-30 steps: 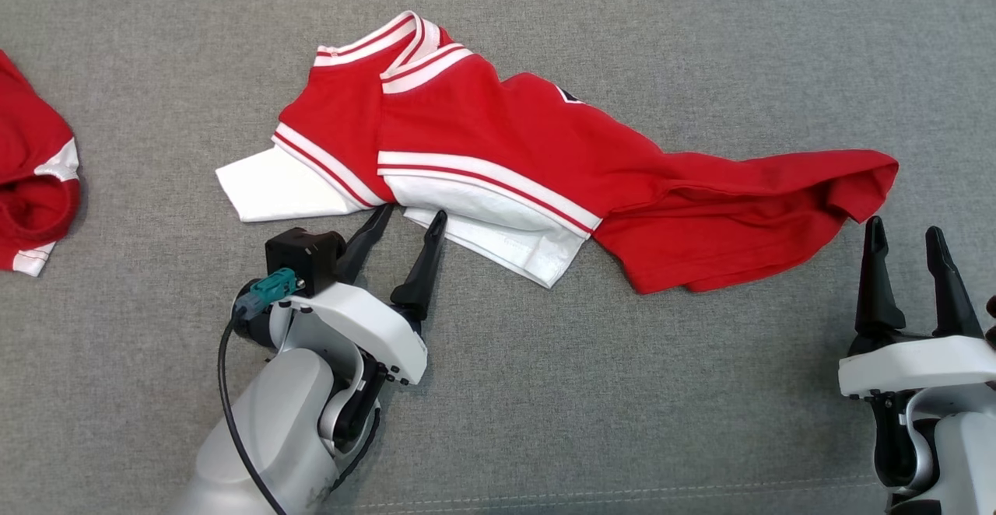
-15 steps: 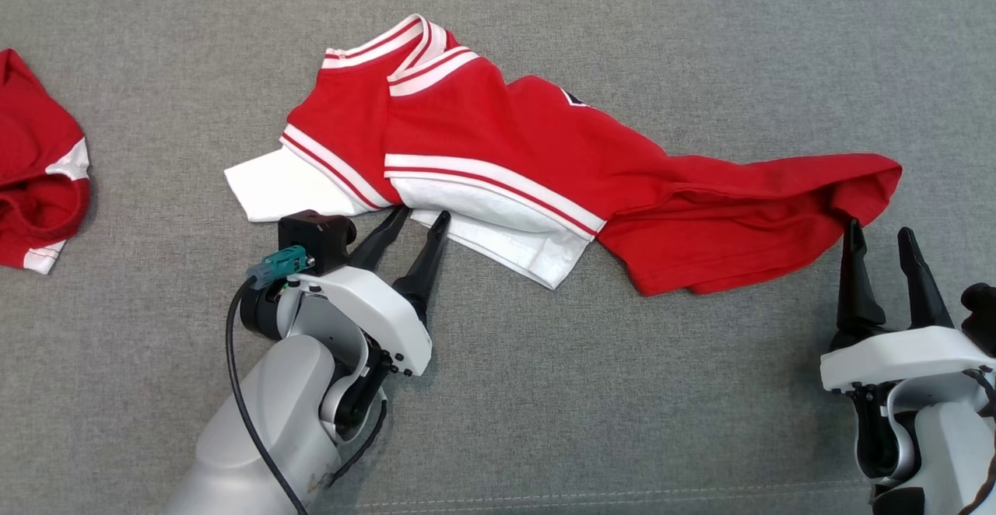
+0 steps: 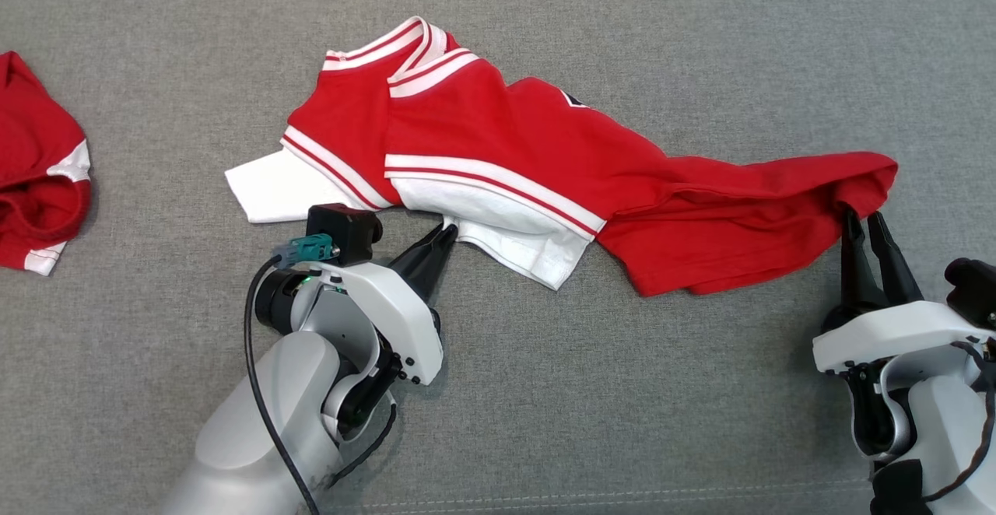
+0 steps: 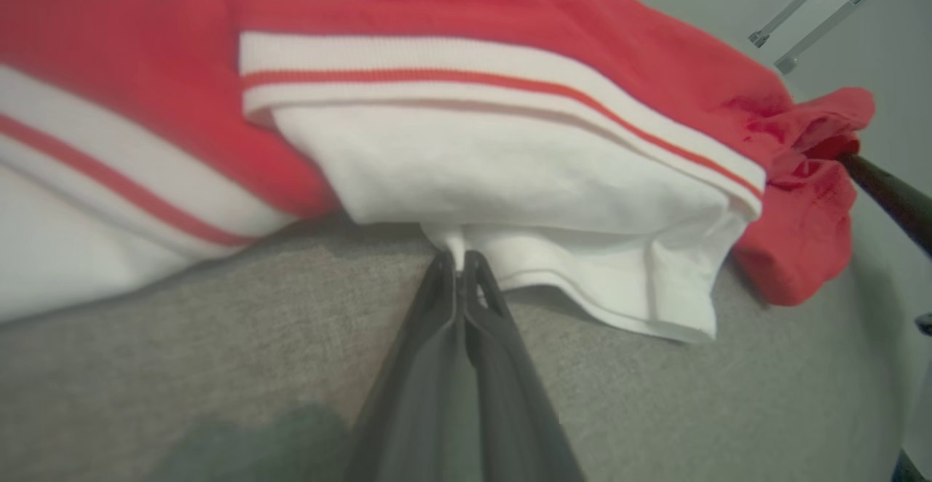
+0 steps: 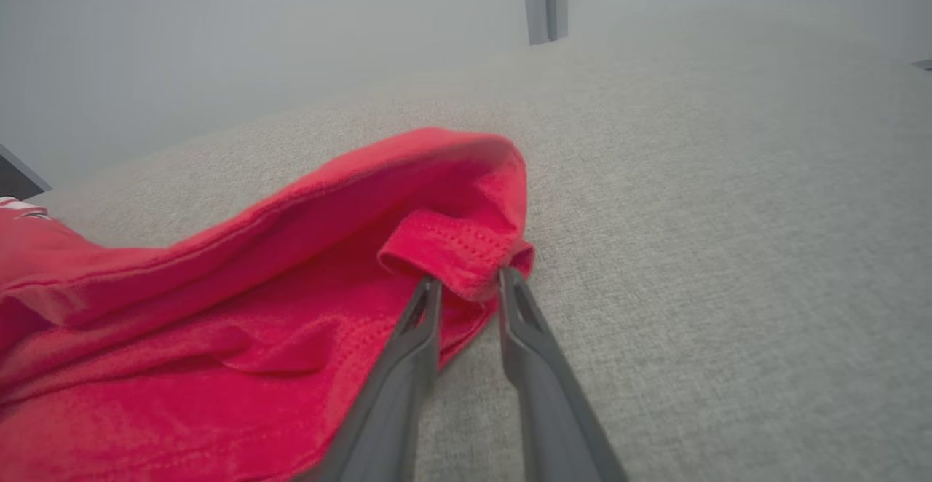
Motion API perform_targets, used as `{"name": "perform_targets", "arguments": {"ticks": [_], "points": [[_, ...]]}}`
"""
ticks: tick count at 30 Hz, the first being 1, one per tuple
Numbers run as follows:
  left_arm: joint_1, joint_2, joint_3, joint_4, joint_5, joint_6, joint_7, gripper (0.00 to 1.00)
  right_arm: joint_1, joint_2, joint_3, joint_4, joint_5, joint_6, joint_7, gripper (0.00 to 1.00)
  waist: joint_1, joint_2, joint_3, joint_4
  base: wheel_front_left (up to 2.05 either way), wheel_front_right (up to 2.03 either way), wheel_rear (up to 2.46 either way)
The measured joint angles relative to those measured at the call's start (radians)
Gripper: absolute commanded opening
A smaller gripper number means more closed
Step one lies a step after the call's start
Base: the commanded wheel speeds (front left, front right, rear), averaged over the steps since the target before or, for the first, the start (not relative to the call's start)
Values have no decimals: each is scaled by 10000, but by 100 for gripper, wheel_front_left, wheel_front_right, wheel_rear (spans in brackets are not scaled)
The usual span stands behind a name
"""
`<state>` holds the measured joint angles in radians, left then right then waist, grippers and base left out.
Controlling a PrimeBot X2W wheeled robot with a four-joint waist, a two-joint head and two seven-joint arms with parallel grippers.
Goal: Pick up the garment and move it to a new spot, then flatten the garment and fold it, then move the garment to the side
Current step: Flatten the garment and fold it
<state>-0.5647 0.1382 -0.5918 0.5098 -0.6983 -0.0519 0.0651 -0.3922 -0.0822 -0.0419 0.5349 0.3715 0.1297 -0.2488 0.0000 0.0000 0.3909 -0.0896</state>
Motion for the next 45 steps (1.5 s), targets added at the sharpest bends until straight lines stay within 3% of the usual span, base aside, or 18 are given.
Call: {"name": "perform_targets", "arguments": {"ticks": [1, 7, 12, 21, 24, 27, 30, 33, 35, 38, 41, 45], "points": [[-22, 58, -29, -113, -4, 4, 144, 0, -90, -113, 105, 35, 36, 0, 0, 0, 0, 0, -9, -31, 0, 0, 0], [-59, 159, -40, -479, -12, 90, 209, 0, -153, -171, 113, -113, 138, 0, 2, 0, -1, 0, -15, -135, 0, 0, 0], [303, 433, 0, -1570, -86, 253, 48, 0, 701, -142, -324, -1712, 86, 0, -10, 0, 0, 0, -95, -112, 0, 0, 0], [3179, 1628, 719, -5871, -546, 1394, -35, 0, 4073, 242, -1448, -6142, -320, 0, -17, 0, 0, 0, -45, 80, 0, 0, 0], [3813, 2069, 995, -7417, -627, 1772, 192, 0, 4881, 270, -1628, -7087, -395, 0, 96, 0, -1, 0, 36, 145, 0, 0, 0], [3936, 2708, 1306, -8395, -692, 1881, 696, 0, 4976, 228, -1499, -7522, -136, 0, 798, 0, 0, 0, 251, 203, 0, 0, 0], [2639, 3243, 1538, -7919, -1183, 1306, 1776, 0, 3183, -633, -635, -6938, 169, -4, 1791, 0, 0, 0, 511, 268, 0, 0, 0], [-476, 3103, 1747, -5879, -2117, 665, 3154, 0, -1053, -1779, 623, -5129, 334, -4, 2598, 0, 0, -1, 678, 196, 0, 0, 0], [-2972, 2734, 2088, -4025, -2322, 602, 3540, 0, -4071, -2261, 1386, -3758, 280, 0, 2642, 0, 0, 0, 635, 102, 0, 0, 0], [-6468, 2376, 2558, -1996, -1967, 408, 3049, 0, -7778, -2558, 2128, -2184, -552, 12, 2059, 0, 0, 0, 438, -46, 0, 0, 0], [-9170, 2261, 2673, -922, -1241, -50, 2211, 0, -10388, -2663, 2481, -1187, -1327, 12, 997, 0, 0, 0, 236, -162, 0, 0, 0], [-10260, 2345, 2761, -671, -786, -422, 1116, 0, -11091, -3127, 3685, -679, -1129, 10, 644, 0, 0, 0, 243, -46, 0, 0, 0]]}}
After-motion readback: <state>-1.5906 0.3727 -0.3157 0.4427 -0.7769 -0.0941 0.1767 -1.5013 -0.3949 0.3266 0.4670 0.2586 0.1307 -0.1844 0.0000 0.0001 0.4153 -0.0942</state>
